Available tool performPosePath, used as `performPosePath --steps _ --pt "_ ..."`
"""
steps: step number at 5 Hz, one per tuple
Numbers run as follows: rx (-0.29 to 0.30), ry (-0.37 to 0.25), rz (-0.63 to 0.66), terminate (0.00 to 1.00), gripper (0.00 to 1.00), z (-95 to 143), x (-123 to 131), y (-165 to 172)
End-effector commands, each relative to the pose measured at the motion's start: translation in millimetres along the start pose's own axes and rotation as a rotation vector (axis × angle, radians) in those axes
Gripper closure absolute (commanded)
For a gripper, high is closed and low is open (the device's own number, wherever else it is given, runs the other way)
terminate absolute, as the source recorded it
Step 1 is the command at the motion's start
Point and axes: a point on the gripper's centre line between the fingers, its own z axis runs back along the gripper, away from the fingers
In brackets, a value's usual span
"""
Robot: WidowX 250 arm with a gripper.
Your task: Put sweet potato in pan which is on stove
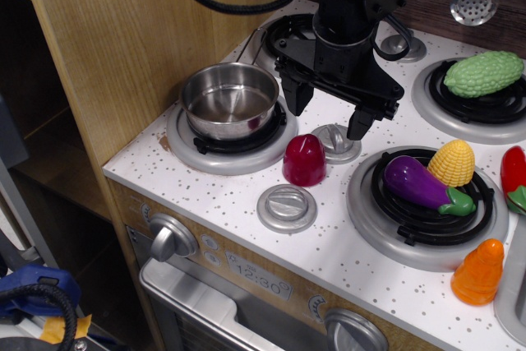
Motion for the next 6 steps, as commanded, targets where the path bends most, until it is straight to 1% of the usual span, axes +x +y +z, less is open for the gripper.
performPosePath --steps 1,2,4,5,6 --pt "0.000 0.000 0.000 0.00 0.00 0.0 0.0 0.0" --pt "-0.003 -0.020 -0.005 0.00 0.00 -14.8 -1.7 6.2" --pt "-0.013 -0.046 -0.010 0.00 0.00 -35.4 -0.5 12.1" --pt "-0.040 -0.053 0.000 0.00 0.00 -43.5 -2.4 11.8" --pt "-0.050 -0.068 0.023 0.00 0.00 -53.5 -7.0 9.6"
